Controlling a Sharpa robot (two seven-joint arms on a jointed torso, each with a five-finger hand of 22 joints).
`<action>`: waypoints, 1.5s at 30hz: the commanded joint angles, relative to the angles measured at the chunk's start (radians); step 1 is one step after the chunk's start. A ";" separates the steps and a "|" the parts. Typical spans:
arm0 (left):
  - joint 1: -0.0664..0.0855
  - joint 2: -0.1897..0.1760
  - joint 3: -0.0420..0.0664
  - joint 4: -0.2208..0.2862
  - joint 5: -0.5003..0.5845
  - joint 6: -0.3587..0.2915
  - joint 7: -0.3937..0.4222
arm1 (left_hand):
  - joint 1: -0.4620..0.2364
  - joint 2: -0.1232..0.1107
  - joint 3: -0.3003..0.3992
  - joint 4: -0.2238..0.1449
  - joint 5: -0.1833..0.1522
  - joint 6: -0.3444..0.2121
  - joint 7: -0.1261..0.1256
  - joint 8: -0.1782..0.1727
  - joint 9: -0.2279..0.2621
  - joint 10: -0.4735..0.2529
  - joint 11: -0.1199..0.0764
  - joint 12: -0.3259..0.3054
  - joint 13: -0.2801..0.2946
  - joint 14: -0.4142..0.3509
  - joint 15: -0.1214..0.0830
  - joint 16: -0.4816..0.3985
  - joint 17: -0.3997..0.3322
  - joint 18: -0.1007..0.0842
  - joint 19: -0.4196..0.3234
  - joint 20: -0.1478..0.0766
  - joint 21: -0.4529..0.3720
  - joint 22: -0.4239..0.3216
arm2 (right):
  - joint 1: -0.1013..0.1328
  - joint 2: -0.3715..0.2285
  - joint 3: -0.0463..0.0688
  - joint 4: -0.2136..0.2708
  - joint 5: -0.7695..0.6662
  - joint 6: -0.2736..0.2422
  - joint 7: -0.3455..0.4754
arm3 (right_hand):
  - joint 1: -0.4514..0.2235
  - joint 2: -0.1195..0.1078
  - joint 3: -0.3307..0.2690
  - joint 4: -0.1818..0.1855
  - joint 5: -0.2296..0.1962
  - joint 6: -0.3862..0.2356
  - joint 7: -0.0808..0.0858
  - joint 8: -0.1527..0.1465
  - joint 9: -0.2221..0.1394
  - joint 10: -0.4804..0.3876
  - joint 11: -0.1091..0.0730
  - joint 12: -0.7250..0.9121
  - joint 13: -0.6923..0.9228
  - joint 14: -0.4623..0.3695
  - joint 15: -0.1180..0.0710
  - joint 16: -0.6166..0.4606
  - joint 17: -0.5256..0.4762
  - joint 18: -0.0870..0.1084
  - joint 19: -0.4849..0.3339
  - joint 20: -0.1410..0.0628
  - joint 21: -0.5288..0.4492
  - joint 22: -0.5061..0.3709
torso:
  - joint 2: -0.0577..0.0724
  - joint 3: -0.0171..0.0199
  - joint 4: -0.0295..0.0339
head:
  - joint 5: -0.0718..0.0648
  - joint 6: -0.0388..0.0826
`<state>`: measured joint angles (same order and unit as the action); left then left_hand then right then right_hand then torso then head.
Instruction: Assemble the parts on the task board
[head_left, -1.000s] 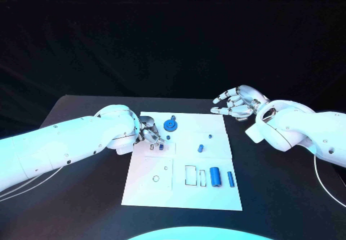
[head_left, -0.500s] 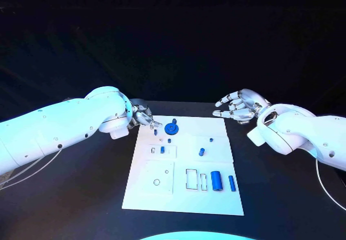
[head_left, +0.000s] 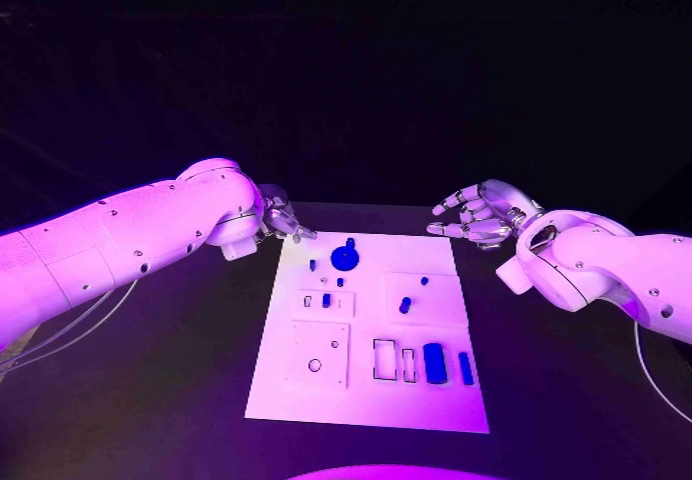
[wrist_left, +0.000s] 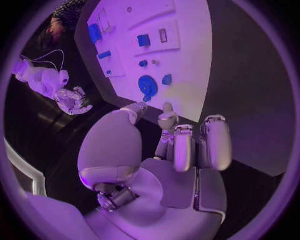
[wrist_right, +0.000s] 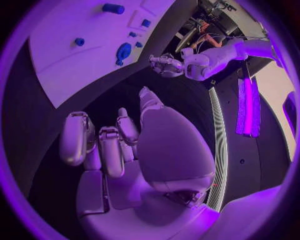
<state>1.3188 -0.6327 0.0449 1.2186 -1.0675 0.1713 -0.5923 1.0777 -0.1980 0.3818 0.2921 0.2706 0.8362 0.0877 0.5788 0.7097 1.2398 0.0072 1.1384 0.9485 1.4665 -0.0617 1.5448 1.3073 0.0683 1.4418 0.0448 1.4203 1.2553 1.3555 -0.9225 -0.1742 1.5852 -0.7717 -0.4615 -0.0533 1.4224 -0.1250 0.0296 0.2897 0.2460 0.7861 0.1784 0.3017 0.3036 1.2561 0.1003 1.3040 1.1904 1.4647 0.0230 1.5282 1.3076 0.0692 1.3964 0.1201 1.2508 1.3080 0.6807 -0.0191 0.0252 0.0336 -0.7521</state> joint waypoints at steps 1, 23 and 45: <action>0.002 0.019 -0.006 -0.029 -0.002 0.050 0.024 | 0.012 0.003 -0.008 0.000 0.004 -0.007 0.003 -0.006 -0.003 -0.001 0.006 -0.004 0.000 0.090 0.010 -0.003 0.218 -0.005 0.000 0.008 -0.003 0.002 | -0.001 0.001 0.000 0.003 -0.005 0.002 0.007 | -0.008 0.002 -0.002 0.001 -0.003 0.001 -0.002 0.005 -0.001 -0.002 -0.008 0.004 -0.001 0.074 -0.006 -0.007 0.133 0.010 -0.007 0.001 -0.004 0.016 | 0.001 -0.0016 -0.0008 | 0.002 -0.004; -0.006 0.116 -0.052 -0.167 0.023 0.099 0.061 | -0.019 0.006 -0.044 0.002 -0.011 0.009 0.005 -0.020 -0.021 -0.003 0.009 0.002 0.001 0.092 0.014 0.000 0.223 -0.005 0.001 0.014 -0.001 0.006 | -0.001 0.008 0.000 0.005 -0.007 -0.002 0.010 | -0.008 0.003 -0.002 0.001 -0.003 0.001 -0.002 0.005 -0.001 -0.002 -0.008 0.004 -0.002 0.074 -0.006 -0.007 0.133 0.010 -0.007 0.001 -0.004 0.016 | 0.004 -0.0025 -0.0031 | 0.000 -0.011; -0.015 0.132 -0.070 -0.193 0.028 0.123 0.062 | -0.004 0.018 -0.044 -0.001 -0.009 0.019 0.002 -0.022 -0.025 -0.002 0.007 0.006 0.003 0.093 0.013 0.004 0.228 -0.005 0.002 0.014 0.002 0.010 | -0.001 0.011 0.000 0.004 -0.007 -0.001 0.011 | -0.008 0.003 -0.001 0.000 -0.003 0.001 -0.002 0.006 -0.002 -0.002 -0.008 0.004 -0.002 0.074 -0.006 -0.007 0.132 0.011 -0.008 0.000 -0.007 0.014 | 0.003 -0.0018 -0.0026 | -0.001 -0.014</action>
<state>1.3037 -0.5032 -0.0254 1.0255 -1.0475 0.2753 -0.5412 1.0735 -0.1862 0.3423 0.2938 0.2645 0.8476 0.0909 0.5605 0.6851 1.2363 0.0107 1.1384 0.9496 1.4667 -0.0551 1.5448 1.3074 0.0683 1.4416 0.0518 1.4203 1.2646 1.3555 -0.9122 -0.1741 1.5880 -0.7719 -0.4643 -0.0523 1.4225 -0.1250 0.0296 0.2897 0.2460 0.7861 0.1784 0.3017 0.3029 1.2561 0.1003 1.3039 1.1893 1.4647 0.0230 1.5242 1.3081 0.0691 1.3964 0.1201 1.2509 1.3075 0.6836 -0.0210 0.0223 0.0334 -0.7659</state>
